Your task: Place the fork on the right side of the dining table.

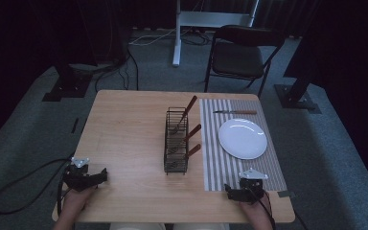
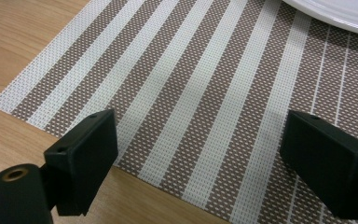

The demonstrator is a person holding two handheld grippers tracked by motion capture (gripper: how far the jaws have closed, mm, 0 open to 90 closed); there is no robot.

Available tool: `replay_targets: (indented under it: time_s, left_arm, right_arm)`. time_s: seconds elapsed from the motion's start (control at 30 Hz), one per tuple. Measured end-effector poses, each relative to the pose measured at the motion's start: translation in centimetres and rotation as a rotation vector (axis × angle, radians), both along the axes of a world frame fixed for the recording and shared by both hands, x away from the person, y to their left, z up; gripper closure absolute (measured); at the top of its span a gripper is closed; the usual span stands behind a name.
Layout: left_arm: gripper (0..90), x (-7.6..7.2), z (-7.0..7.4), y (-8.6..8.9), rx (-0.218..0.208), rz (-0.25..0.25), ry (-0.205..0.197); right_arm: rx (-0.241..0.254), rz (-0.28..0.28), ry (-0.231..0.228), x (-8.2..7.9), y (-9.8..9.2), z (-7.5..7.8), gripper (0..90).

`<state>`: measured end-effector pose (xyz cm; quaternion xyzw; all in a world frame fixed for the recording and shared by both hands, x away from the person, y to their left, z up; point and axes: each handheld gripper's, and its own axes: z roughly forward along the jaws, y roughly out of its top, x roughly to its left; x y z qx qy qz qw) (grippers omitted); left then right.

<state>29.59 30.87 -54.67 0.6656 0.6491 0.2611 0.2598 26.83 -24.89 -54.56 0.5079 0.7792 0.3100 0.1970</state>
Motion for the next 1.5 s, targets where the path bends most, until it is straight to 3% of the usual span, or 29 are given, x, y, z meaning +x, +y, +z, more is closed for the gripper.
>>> replay_targets:
  time_s: [0.87,1.27,1.5]
  left_arm:
    - [0.2,0.0,0.0,0.0,-0.001,-0.001,0.0]
    - [0.2,0.0,0.0,0.0,-0.001,-0.001,0.0]
    - [0.2,0.0,0.0,0.0,0.0,-0.002,0.0]
  right_arm:
    - [-0.016,-0.006,0.034,-0.4,0.1,0.4,13.0]
    - [0.031,0.068,0.051,-1.0,1.3,1.7,15.5]
    - [0.057,0.096,0.027,-1.2,2.0,2.8,16.6]
